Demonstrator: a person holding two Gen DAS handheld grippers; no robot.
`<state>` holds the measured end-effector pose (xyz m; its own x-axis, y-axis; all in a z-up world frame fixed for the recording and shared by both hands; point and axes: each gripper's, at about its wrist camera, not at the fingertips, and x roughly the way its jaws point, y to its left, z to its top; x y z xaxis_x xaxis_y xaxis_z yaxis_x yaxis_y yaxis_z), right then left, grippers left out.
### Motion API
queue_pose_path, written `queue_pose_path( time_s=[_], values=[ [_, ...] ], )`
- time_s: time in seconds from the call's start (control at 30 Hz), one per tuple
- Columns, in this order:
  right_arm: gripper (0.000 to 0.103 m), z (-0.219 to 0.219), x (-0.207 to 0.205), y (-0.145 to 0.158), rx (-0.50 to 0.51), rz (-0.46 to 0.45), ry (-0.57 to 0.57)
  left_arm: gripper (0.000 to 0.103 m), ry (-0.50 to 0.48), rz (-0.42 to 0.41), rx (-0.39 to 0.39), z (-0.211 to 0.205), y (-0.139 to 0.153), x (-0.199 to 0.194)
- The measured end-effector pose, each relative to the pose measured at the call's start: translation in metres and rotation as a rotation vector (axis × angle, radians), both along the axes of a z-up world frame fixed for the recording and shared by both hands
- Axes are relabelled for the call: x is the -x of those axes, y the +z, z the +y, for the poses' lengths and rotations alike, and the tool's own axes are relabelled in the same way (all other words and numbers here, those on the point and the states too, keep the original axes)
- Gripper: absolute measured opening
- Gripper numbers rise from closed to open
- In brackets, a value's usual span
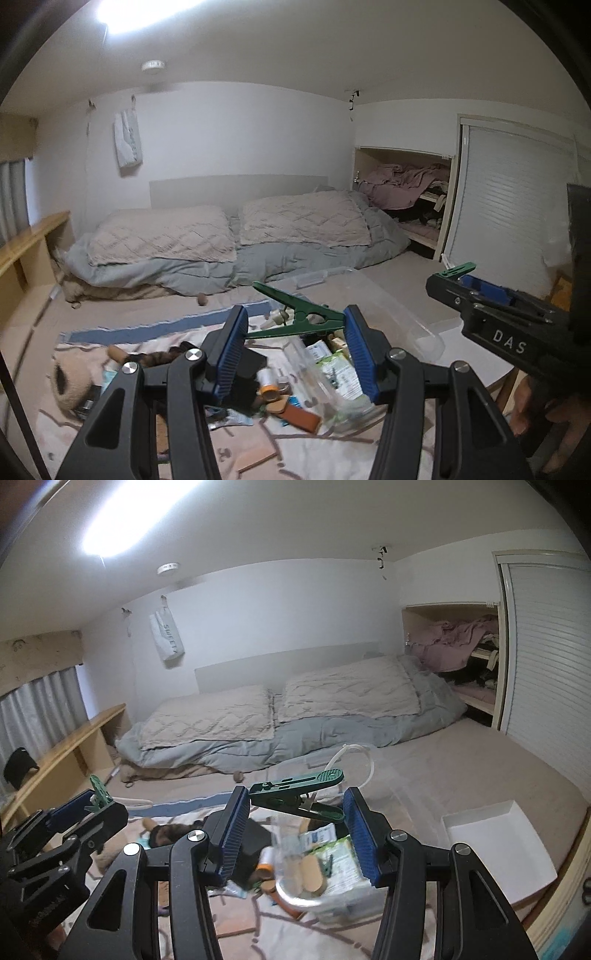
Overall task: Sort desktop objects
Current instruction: 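Carry a green clothespin in each gripper over the clear plastic bin, then open the right gripper, dropping its green clothespin into the bin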
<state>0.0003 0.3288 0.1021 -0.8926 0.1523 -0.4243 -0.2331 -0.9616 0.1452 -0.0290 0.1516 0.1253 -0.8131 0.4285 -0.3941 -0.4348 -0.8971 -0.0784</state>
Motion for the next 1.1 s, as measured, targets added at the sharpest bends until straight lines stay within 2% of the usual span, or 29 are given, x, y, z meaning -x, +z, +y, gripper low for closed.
queue_pose_path(
  time_s=[0.23, 0.4, 0.47, 0.53, 0.6, 0.73, 0.87, 1.0, 1.1],
  values=[
    [0.053, 0.011, 0.034, -0.03, 0.008, -0.018, 0.019, 0.053, -0.004, -0.019, -0.023, 0.027, -0.021, 0.043],
    [0.053, 0.028, 0.068, -0.053, 0.022, -0.084, 0.03, 0.053, 0.003, -0.033, -0.013, 0.045, -0.04, 0.068],
    [0.053, 0.04, 0.084, -0.061, 0.062, -0.11, 0.036, 0.053, 0.005, -0.023, -0.003, 0.05, -0.045, 0.075],
    [0.053, 0.046, 0.094, -0.066, 0.046, -0.144, 0.037, 0.053, 0.019, -0.009, 0.008, 0.054, -0.051, 0.082],
    [0.053, 0.056, 0.103, -0.073, 0.025, -0.172, 0.018, 0.053, 0.023, -0.017, -0.005, 0.058, -0.057, 0.093],
    [0.053, 0.076, 0.115, -0.093, 0.089, -0.234, 0.02, 0.053, 0.023, -0.061, -0.047, 0.066, -0.069, 0.11],
    [0.053, 0.089, 0.118, -0.124, 0.122, -0.334, 0.021, 0.053, 0.014, -0.086, -0.041, 0.078, -0.08, 0.12],
    [0.053, 0.097, 0.129, -0.16, 0.203, -0.477, 0.048, 0.053, 0.007, -0.105, -0.016, 0.084, -0.09, 0.123],
    [0.053, 0.097, 0.132, -0.18, 0.208, -0.562, 0.03, 0.053, 0.013, -0.102, 0.005, 0.084, -0.094, 0.12]
  ],
)
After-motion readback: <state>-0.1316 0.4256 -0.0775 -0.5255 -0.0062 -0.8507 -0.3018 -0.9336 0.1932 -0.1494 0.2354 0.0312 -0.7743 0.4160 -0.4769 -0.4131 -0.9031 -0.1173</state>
